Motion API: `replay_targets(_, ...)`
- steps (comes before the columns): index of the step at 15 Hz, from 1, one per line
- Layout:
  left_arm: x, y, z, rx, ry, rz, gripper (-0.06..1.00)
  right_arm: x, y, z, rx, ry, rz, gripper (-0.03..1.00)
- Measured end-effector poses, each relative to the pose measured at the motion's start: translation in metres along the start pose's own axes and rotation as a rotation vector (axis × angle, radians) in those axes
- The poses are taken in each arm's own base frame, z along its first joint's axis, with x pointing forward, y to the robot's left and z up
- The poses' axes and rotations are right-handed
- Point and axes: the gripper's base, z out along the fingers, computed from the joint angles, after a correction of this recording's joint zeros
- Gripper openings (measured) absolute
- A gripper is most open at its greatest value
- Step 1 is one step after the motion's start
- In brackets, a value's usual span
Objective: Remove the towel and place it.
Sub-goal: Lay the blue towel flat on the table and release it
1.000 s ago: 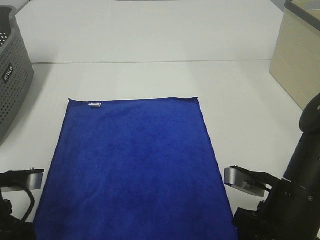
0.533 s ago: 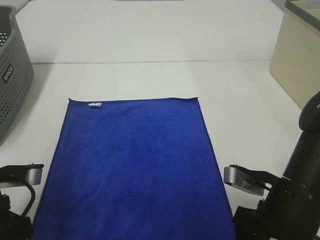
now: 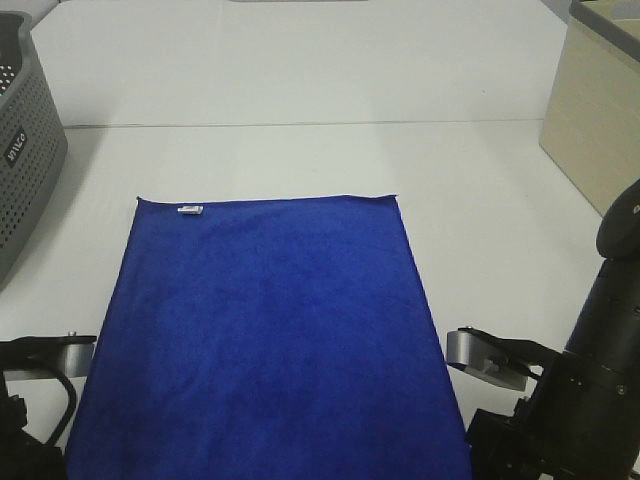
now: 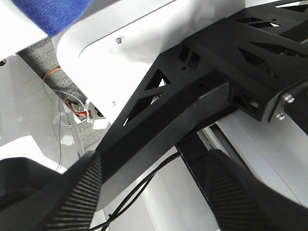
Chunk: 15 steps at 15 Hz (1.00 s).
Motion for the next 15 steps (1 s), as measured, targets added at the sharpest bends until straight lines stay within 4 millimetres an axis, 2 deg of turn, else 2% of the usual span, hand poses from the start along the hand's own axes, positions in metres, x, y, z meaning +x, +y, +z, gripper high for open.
replay_targets(2, -0.004, -0.003, -0.007, 0.0, -0.022, 0.013, 0.6, -0.003, 0.005, -0.005, -0.011, 0.015, -0.022, 0.7)
replay_targets(4, -0.014, -0.009, -0.021, -0.006, -0.079, 0.042, 0.6, -0.009, 0.016, -0.019, -0.005, -0.015, -0.078, 0.7)
replay_targets(7, -0.029, -0.019, -0.05, -0.056, -0.181, 0.084, 0.6, -0.016, 0.036, -0.05, 0.06, -0.126, -0.144, 0.7)
replay_targets(9, -0.039, -0.023, -0.076, -0.135, -0.267, 0.093, 0.6, -0.022, 0.05, -0.075, 0.104, -0.213, -0.163, 0.7)
replay_targets(11, -0.046, -0.027, -0.102, -0.208, -0.358, 0.085, 0.6, -0.031, 0.058, -0.111, 0.099, -0.337, -0.177, 0.7)
replay_targets(12, -0.052, -0.025, -0.127, -0.241, -0.454, 0.068, 0.6, -0.034, 0.058, -0.147, 0.077, -0.46, -0.164, 0.7)
replay_targets(14, -0.065, -0.019, -0.157, -0.246, -0.566, 0.044, 0.6, -0.038, 0.053, -0.195, 0.055, -0.608, -0.158, 0.7)
replay_targets(15, -0.074, -0.014, -0.168, -0.248, -0.611, 0.032, 0.6, -0.042, 0.052, -0.212, 0.053, -0.654, -0.16, 0.7)
